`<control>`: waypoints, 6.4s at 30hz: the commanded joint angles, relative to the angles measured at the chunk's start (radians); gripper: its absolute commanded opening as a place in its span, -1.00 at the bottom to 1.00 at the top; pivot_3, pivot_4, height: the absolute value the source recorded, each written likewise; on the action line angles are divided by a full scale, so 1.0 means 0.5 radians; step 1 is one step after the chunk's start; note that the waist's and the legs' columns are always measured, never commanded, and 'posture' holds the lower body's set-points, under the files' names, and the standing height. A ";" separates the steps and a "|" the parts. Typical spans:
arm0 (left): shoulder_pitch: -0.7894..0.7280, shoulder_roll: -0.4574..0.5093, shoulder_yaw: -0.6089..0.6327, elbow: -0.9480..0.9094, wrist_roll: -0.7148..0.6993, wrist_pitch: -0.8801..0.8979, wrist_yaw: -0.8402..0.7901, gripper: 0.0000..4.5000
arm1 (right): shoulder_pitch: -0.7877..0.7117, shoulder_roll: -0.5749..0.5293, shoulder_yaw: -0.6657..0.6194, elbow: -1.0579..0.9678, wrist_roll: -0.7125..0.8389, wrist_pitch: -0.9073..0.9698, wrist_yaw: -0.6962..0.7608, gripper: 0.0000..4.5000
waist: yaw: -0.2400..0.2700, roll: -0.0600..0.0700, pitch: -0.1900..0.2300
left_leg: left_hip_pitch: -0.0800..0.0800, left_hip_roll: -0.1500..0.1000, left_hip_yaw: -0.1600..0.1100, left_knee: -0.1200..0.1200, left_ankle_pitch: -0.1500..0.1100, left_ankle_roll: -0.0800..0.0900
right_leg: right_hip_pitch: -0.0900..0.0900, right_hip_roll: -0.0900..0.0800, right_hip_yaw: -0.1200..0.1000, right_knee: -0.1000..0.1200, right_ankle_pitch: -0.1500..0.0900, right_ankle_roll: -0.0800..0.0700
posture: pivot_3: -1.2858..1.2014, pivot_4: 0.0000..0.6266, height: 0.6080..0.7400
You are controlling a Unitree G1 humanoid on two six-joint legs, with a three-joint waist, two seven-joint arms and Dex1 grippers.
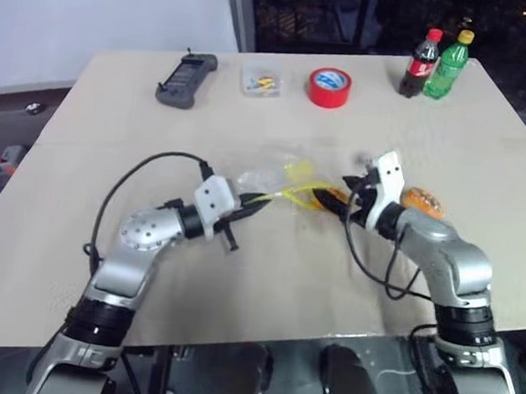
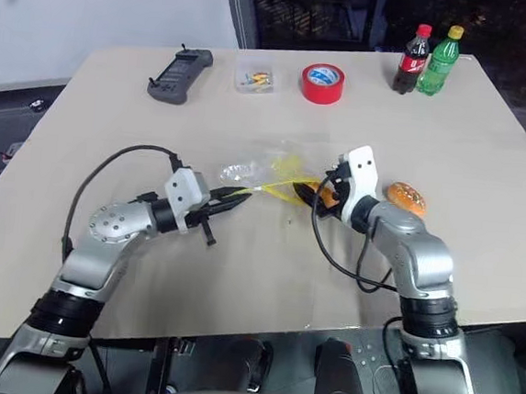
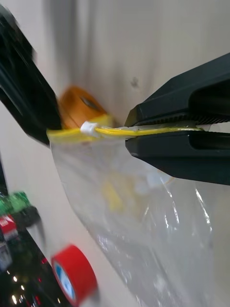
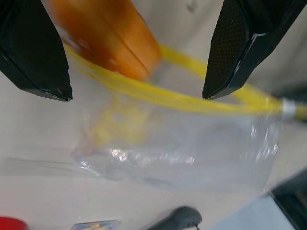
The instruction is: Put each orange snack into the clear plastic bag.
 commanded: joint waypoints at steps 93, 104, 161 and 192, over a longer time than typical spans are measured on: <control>0.076 -0.106 -0.068 -0.632 0.013 0.662 0.262 -1.00 | -0.027 0.439 0.002 -0.117 -0.064 0.268 -0.303 -0.98 | 0.001 0.000 0.000 | 0.000 0.001 0.001 0.000 0.000 0.000 | 0.000 0.000 0.001 0.000 0.000 0.000 | 0.03 -0.52 1.00; 0.193 -0.058 0.006 -0.705 -0.135 0.729 0.166 -1.00 | -0.385 0.818 -0.330 0.597 0.014 -0.124 -0.540 -0.98 | -0.010 0.000 0.000 | 0.001 0.001 0.002 -0.001 0.000 -0.001 | 0.000 0.002 0.002 0.001 0.000 0.000 | 0.03 -0.52 1.00; -0.154 -0.274 -0.046 -0.237 0.050 0.573 0.441 -1.00 | 0.355 -0.398 -0.253 -0.262 0.081 -0.233 0.172 -0.59 | 0.041 -0.001 0.000 | 0.002 0.003 0.009 0.001 0.000 0.001 | 0.001 0.002 0.007 0.000 0.001 0.001 | 0.03 -0.52 1.00; 0.196 -0.043 -0.094 -0.520 0.067 0.428 0.178 -1.00 | -0.358 0.390 0.330 0.771 -0.198 -0.496 0.158 -0.59 | -0.008 -0.001 -0.001 | 0.002 0.002 0.006 0.001 0.000 0.000 | 0.000 0.003 0.004 0.000 0.001 0.001 | 0.03 -0.52 1.00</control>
